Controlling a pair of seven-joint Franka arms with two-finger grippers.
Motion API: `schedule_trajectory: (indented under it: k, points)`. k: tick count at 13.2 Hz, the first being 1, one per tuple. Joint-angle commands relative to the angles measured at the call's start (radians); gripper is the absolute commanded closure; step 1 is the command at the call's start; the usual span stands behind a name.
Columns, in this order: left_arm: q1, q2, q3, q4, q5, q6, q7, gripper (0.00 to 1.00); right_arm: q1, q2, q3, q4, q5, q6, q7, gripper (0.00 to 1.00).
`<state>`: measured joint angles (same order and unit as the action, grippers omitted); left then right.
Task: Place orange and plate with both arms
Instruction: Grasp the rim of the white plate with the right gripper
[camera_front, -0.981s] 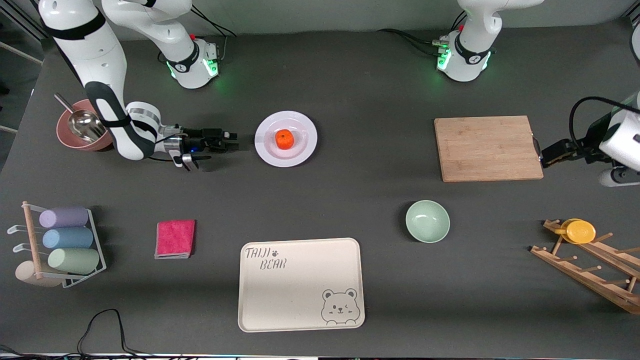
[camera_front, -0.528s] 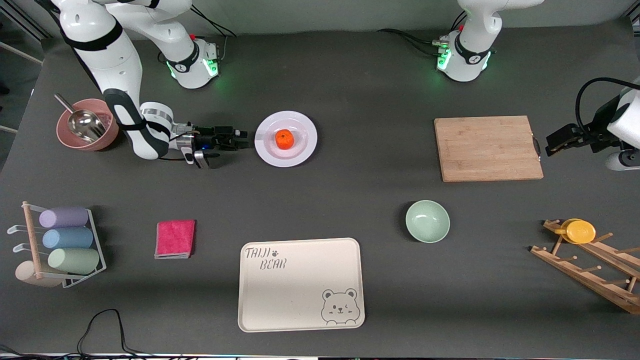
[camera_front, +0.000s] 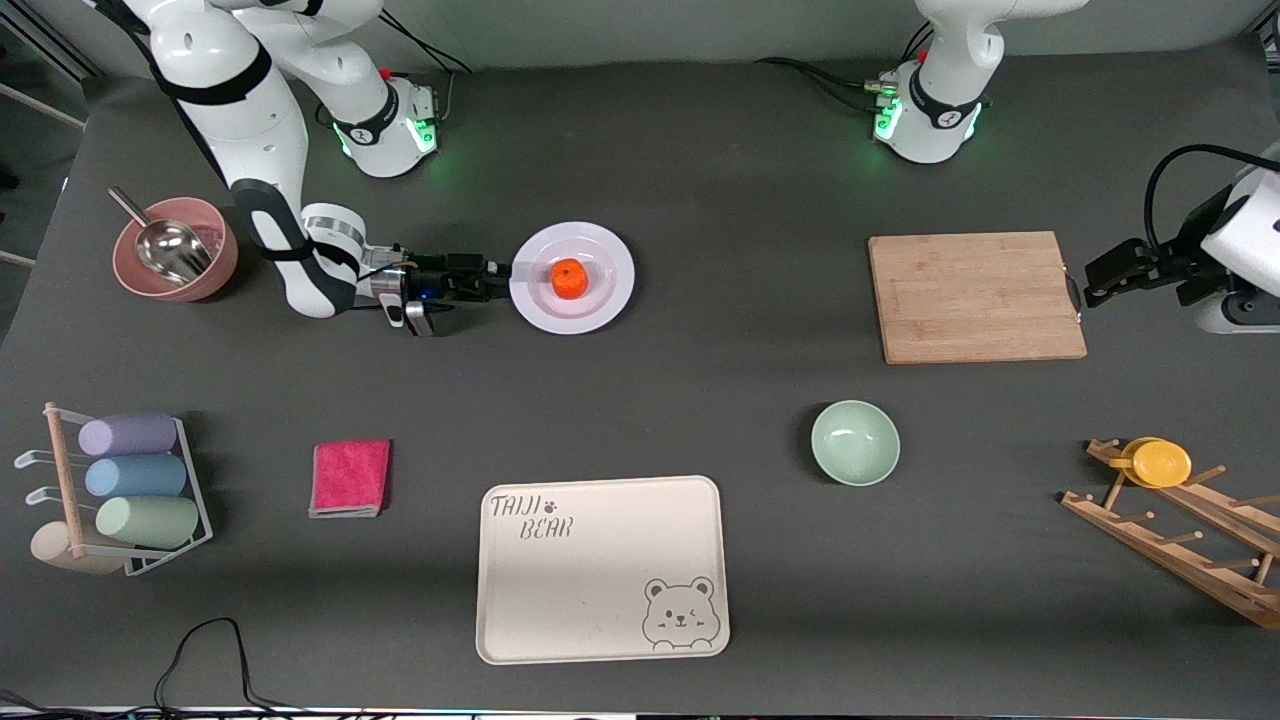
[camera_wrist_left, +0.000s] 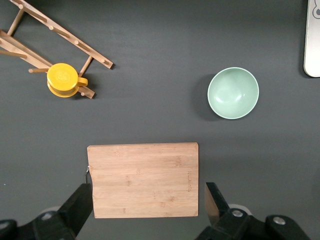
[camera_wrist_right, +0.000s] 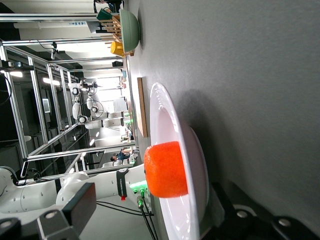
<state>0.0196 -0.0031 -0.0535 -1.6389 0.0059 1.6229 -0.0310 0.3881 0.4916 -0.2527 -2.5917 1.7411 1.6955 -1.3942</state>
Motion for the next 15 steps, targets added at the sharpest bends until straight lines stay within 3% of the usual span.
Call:
schedule_trajectory:
  k: [1, 3, 7, 8, 9, 10, 15]
  points:
    - [0.000, 0.002, 0.004, 0.019, -0.012, -0.026, 0.025, 0.00, 0.035, 0.021, 0.003, 0.001, 0.057, 0.012, -0.042, 0.00]
    - [-0.018, 0.008, 0.007, 0.017, -0.011, -0.026, 0.016, 0.00, 0.060, 0.022, 0.003, 0.002, 0.089, 0.016, -0.064, 0.06]
    - [-0.090, 0.012, 0.086, 0.017, -0.012, -0.024, 0.026, 0.00, 0.089, 0.028, 0.003, 0.005, 0.126, 0.023, -0.135, 0.32]
    - [-0.087, 0.011, 0.086, 0.017, -0.012, -0.024, 0.026, 0.00, 0.098, 0.036, 0.003, 0.007, 0.139, 0.023, -0.163, 0.47]
    - [-0.087, 0.012, 0.086, 0.017, -0.012, -0.024, 0.026, 0.00, 0.104, 0.047, 0.003, 0.007, 0.158, 0.021, -0.222, 0.78]
    - [-0.087, 0.012, 0.086, 0.019, -0.012, -0.024, 0.026, 0.00, 0.107, 0.050, 0.003, 0.008, 0.159, 0.023, -0.244, 1.00]
    - [-0.089, 0.015, 0.086, 0.017, -0.012, -0.024, 0.023, 0.00, 0.107, 0.067, 0.003, 0.008, 0.167, 0.020, -0.255, 1.00]
